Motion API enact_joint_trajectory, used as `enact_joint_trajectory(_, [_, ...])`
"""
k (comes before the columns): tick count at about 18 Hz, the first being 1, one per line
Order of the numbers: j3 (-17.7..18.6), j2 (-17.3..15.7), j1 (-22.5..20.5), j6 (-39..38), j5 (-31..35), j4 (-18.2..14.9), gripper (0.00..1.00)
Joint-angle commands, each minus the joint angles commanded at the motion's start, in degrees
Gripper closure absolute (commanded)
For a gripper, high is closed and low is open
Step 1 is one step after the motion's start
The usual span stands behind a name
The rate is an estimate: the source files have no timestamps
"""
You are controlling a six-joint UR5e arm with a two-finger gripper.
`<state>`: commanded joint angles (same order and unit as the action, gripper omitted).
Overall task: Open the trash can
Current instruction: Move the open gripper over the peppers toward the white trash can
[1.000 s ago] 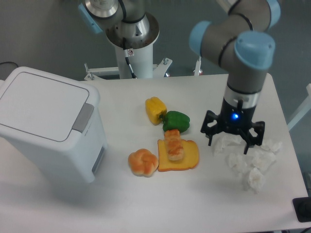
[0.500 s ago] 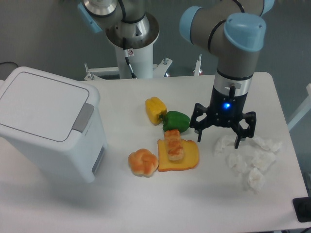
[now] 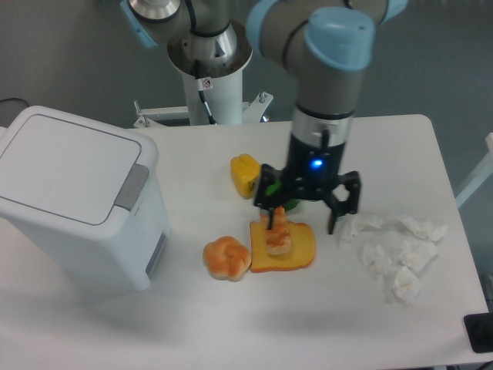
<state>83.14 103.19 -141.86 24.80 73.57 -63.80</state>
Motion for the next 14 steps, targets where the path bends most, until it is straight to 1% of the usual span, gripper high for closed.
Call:
enact_joint_trajectory(3, [0.7, 0.0, -0.09, -1.06, -3.68, -0.8, 0.0])
enact_joint_trajectory(5, [1.14, -0.09, -0.17, -3.08, -4.31, -0.8, 0.0])
enact_joint_trajectory(8, [1.58, -0.27, -0.09, -3.79, -4.57, -0.8, 0.0])
enact_joint_trajectory(10, [1.93, -0.35, 0.0, -5.63, -6.23, -0.71, 0.0])
enact_joint_trajectory(11, [2.02, -0.53, 0.18, -6.77, -7.37, -0.8, 0.0])
enact_joint_trajectory(12, [2.2, -1.4, 0.26, -7.82, -8.08, -0.8, 0.0])
enact_joint_trajectory(14, [2.9, -2.2, 0.27, -8.45, -9.92, -0.71, 0.0])
